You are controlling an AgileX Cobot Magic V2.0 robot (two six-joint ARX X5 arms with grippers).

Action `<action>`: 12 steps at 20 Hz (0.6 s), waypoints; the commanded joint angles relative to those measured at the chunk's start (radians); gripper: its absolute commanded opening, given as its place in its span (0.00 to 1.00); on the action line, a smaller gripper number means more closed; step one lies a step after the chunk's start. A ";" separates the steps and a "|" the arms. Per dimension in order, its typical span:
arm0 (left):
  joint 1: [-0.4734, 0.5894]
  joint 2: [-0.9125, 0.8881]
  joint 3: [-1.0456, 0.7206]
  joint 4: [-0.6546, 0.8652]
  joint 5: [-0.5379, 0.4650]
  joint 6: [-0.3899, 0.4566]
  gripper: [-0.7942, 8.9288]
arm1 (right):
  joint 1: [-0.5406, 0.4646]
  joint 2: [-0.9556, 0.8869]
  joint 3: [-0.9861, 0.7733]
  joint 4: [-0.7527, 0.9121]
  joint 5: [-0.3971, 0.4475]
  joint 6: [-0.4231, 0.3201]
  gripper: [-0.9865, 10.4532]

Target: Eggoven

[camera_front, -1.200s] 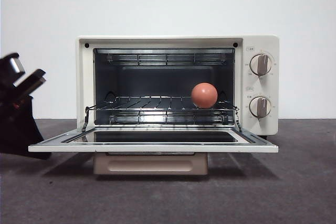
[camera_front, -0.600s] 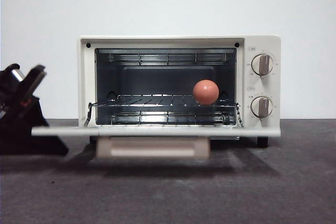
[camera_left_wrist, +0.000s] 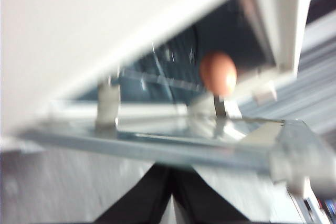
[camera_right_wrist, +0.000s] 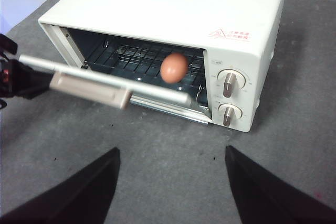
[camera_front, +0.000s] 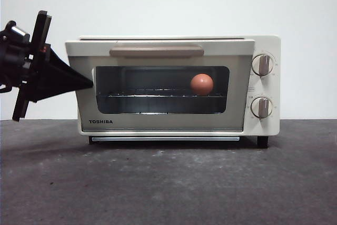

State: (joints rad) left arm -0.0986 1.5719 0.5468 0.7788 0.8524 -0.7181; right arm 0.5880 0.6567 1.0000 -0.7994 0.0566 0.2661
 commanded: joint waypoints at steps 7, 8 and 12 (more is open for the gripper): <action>-0.005 -0.038 0.024 0.024 -0.025 -0.061 0.09 | 0.008 0.007 0.016 -0.026 0.001 0.007 0.37; -0.008 -0.058 0.024 0.008 -0.025 -0.056 0.09 | 0.008 0.008 0.016 -0.027 -0.006 0.007 0.37; -0.019 -0.174 0.024 -0.109 -0.029 -0.009 0.09 | 0.008 0.011 0.015 -0.040 -0.011 0.007 0.35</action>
State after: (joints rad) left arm -0.1150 1.4094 0.5583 0.6792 0.8257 -0.7620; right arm 0.5880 0.6598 1.0000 -0.8452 0.0475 0.2661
